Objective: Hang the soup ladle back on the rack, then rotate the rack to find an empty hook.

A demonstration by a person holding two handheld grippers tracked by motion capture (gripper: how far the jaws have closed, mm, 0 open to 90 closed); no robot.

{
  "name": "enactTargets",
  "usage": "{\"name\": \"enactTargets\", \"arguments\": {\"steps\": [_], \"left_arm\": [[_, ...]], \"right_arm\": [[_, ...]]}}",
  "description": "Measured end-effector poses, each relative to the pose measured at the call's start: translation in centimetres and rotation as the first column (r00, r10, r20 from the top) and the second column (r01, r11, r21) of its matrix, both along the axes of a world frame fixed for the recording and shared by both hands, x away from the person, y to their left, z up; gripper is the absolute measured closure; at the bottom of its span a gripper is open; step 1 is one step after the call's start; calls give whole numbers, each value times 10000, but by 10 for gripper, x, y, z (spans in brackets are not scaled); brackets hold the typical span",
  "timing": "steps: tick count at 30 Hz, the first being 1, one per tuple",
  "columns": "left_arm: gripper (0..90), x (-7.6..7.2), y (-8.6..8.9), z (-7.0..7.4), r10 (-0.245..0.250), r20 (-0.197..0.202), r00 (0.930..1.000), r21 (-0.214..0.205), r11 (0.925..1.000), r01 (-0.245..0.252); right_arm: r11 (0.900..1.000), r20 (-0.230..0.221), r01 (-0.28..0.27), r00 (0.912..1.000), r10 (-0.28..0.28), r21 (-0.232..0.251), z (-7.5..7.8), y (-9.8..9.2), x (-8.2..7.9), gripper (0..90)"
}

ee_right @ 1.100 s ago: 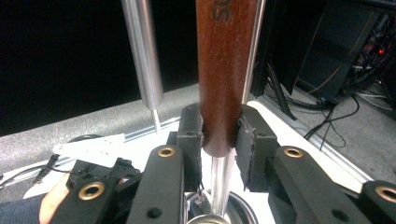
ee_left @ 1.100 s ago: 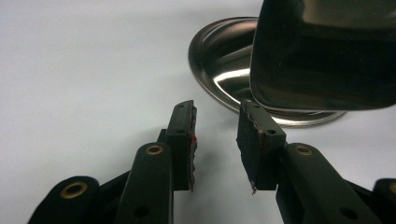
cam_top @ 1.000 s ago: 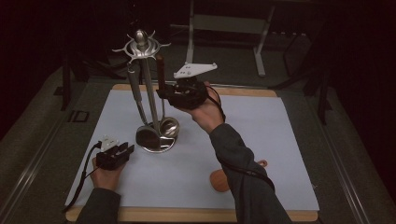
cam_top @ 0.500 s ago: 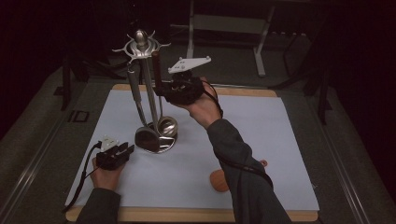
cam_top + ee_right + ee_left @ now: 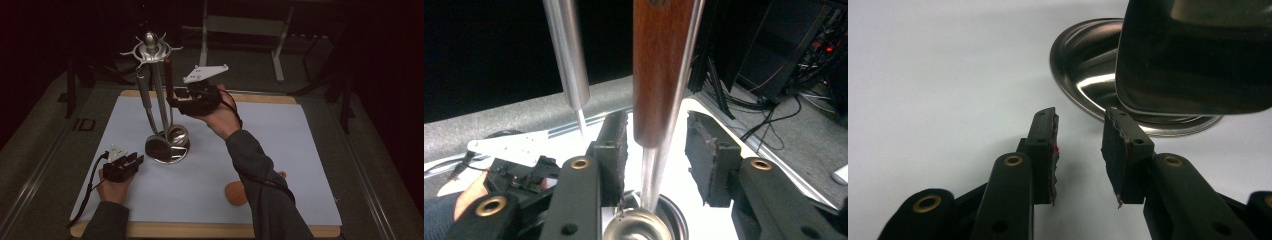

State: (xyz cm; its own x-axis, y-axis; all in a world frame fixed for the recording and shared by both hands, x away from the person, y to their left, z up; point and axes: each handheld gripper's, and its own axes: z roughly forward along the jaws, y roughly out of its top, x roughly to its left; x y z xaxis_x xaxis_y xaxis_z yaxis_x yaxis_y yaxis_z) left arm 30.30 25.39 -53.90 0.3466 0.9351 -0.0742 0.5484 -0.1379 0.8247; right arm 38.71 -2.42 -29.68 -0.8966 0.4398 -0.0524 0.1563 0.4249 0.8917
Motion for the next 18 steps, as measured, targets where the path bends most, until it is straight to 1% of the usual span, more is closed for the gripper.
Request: {"name": "enactTargets", "arguments": {"steps": [1, 5, 7, 10, 13, 15, 17, 18], "left_arm": [[673, 0, 0, 0, 2, 0, 10000, 2, 10000, -2], [673, 0, 0, 0, -1, -13, 10000, -11, 10000, 1], [673, 0, 0, 0, -14, -26, 10000, -2, 10000, 14], [673, 0, 0, 0, -8, -10, 10000, -17, 10000, 8], [673, 0, 0, 0, -9, -7, 10000, -15, 10000, 9], [673, 0, 0, 0, 1, -8, 10000, -10, 10000, -1], [672, 0, 0, 0, 9, -7, 10000, -18, 10000, -9], [672, 0, 0, 0, 9, -2, 10000, 8, 10000, -9]], "right_arm": [[10000, 28, 42, 10000, -42, -54, 0, -1, 0, 588], [9984, 402, 55, 9992, -32, -560, -4, -5, -3, 582], [9959, 640, 137, 9979, -80, -896, -7, -7, -5, 584], [9911, 744, 86, 9972, 14, -1332, -12, -10, -5, 587], [9855, 657, -30, 9977, 144, -1695, -17, -15, -5, 587], [9801, 422, -231, 9986, 320, -1973, -21, -18, -5, 588], [9711, 297, -309, 9988, 391, -2367, -25, -20, -5, 587], [9640, 246, -380, 9986, 461, -2630, -29, -21, -5, 586]]}}
